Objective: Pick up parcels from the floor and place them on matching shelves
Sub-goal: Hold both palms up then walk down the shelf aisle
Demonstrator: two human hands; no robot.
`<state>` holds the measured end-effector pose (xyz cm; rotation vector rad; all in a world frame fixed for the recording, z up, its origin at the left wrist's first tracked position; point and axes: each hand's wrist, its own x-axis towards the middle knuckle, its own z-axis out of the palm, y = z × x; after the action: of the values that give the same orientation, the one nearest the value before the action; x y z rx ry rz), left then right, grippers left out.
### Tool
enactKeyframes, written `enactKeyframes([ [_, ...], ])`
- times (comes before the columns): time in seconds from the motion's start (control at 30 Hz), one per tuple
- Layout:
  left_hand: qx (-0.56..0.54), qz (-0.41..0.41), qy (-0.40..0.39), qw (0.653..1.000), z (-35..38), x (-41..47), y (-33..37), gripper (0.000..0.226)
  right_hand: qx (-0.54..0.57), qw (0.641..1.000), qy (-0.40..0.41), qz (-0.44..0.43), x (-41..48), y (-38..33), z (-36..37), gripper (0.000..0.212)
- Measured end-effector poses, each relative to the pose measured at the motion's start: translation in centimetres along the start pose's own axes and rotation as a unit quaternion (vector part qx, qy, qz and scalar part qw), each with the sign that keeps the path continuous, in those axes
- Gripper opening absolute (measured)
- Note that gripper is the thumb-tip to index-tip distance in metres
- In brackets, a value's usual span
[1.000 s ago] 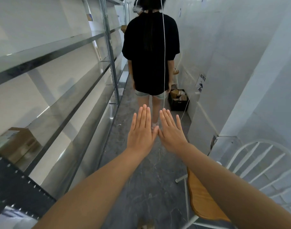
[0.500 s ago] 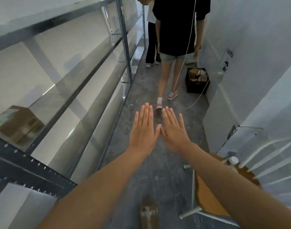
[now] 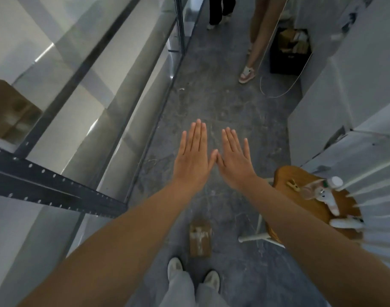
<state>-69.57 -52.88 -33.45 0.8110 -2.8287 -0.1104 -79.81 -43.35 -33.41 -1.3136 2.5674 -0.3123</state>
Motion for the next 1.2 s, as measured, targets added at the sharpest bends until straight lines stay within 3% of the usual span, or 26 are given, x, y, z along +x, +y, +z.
enactKeyframes([
  [0.3,-0.072,-0.034,-0.088,0.993,12.9,-5.0,-0.4,0.066,0.025,0.994,-0.091,0.053,-0.6,2.4,14.4,0.063],
  [0.6,-0.087,-0.087,-0.216,0.969,29.5,-10.6,-4.9,0.08,0.049,0.979,-0.17,0.104,-0.7,5.9,31.0,0.068],
  [0.97,-0.145,-0.156,-0.31,0.927,46.5,-19.4,-7.8,0.082,0.052,0.945,-0.269,0.175,-2.0,9.1,49.9,0.064],
  [1.2,-0.169,-0.268,-0.365,0.875,53.2,-24.1,-10.7,0.062,0.138,0.921,-0.274,0.239,-4.6,10.4,57.9,0.063],
])
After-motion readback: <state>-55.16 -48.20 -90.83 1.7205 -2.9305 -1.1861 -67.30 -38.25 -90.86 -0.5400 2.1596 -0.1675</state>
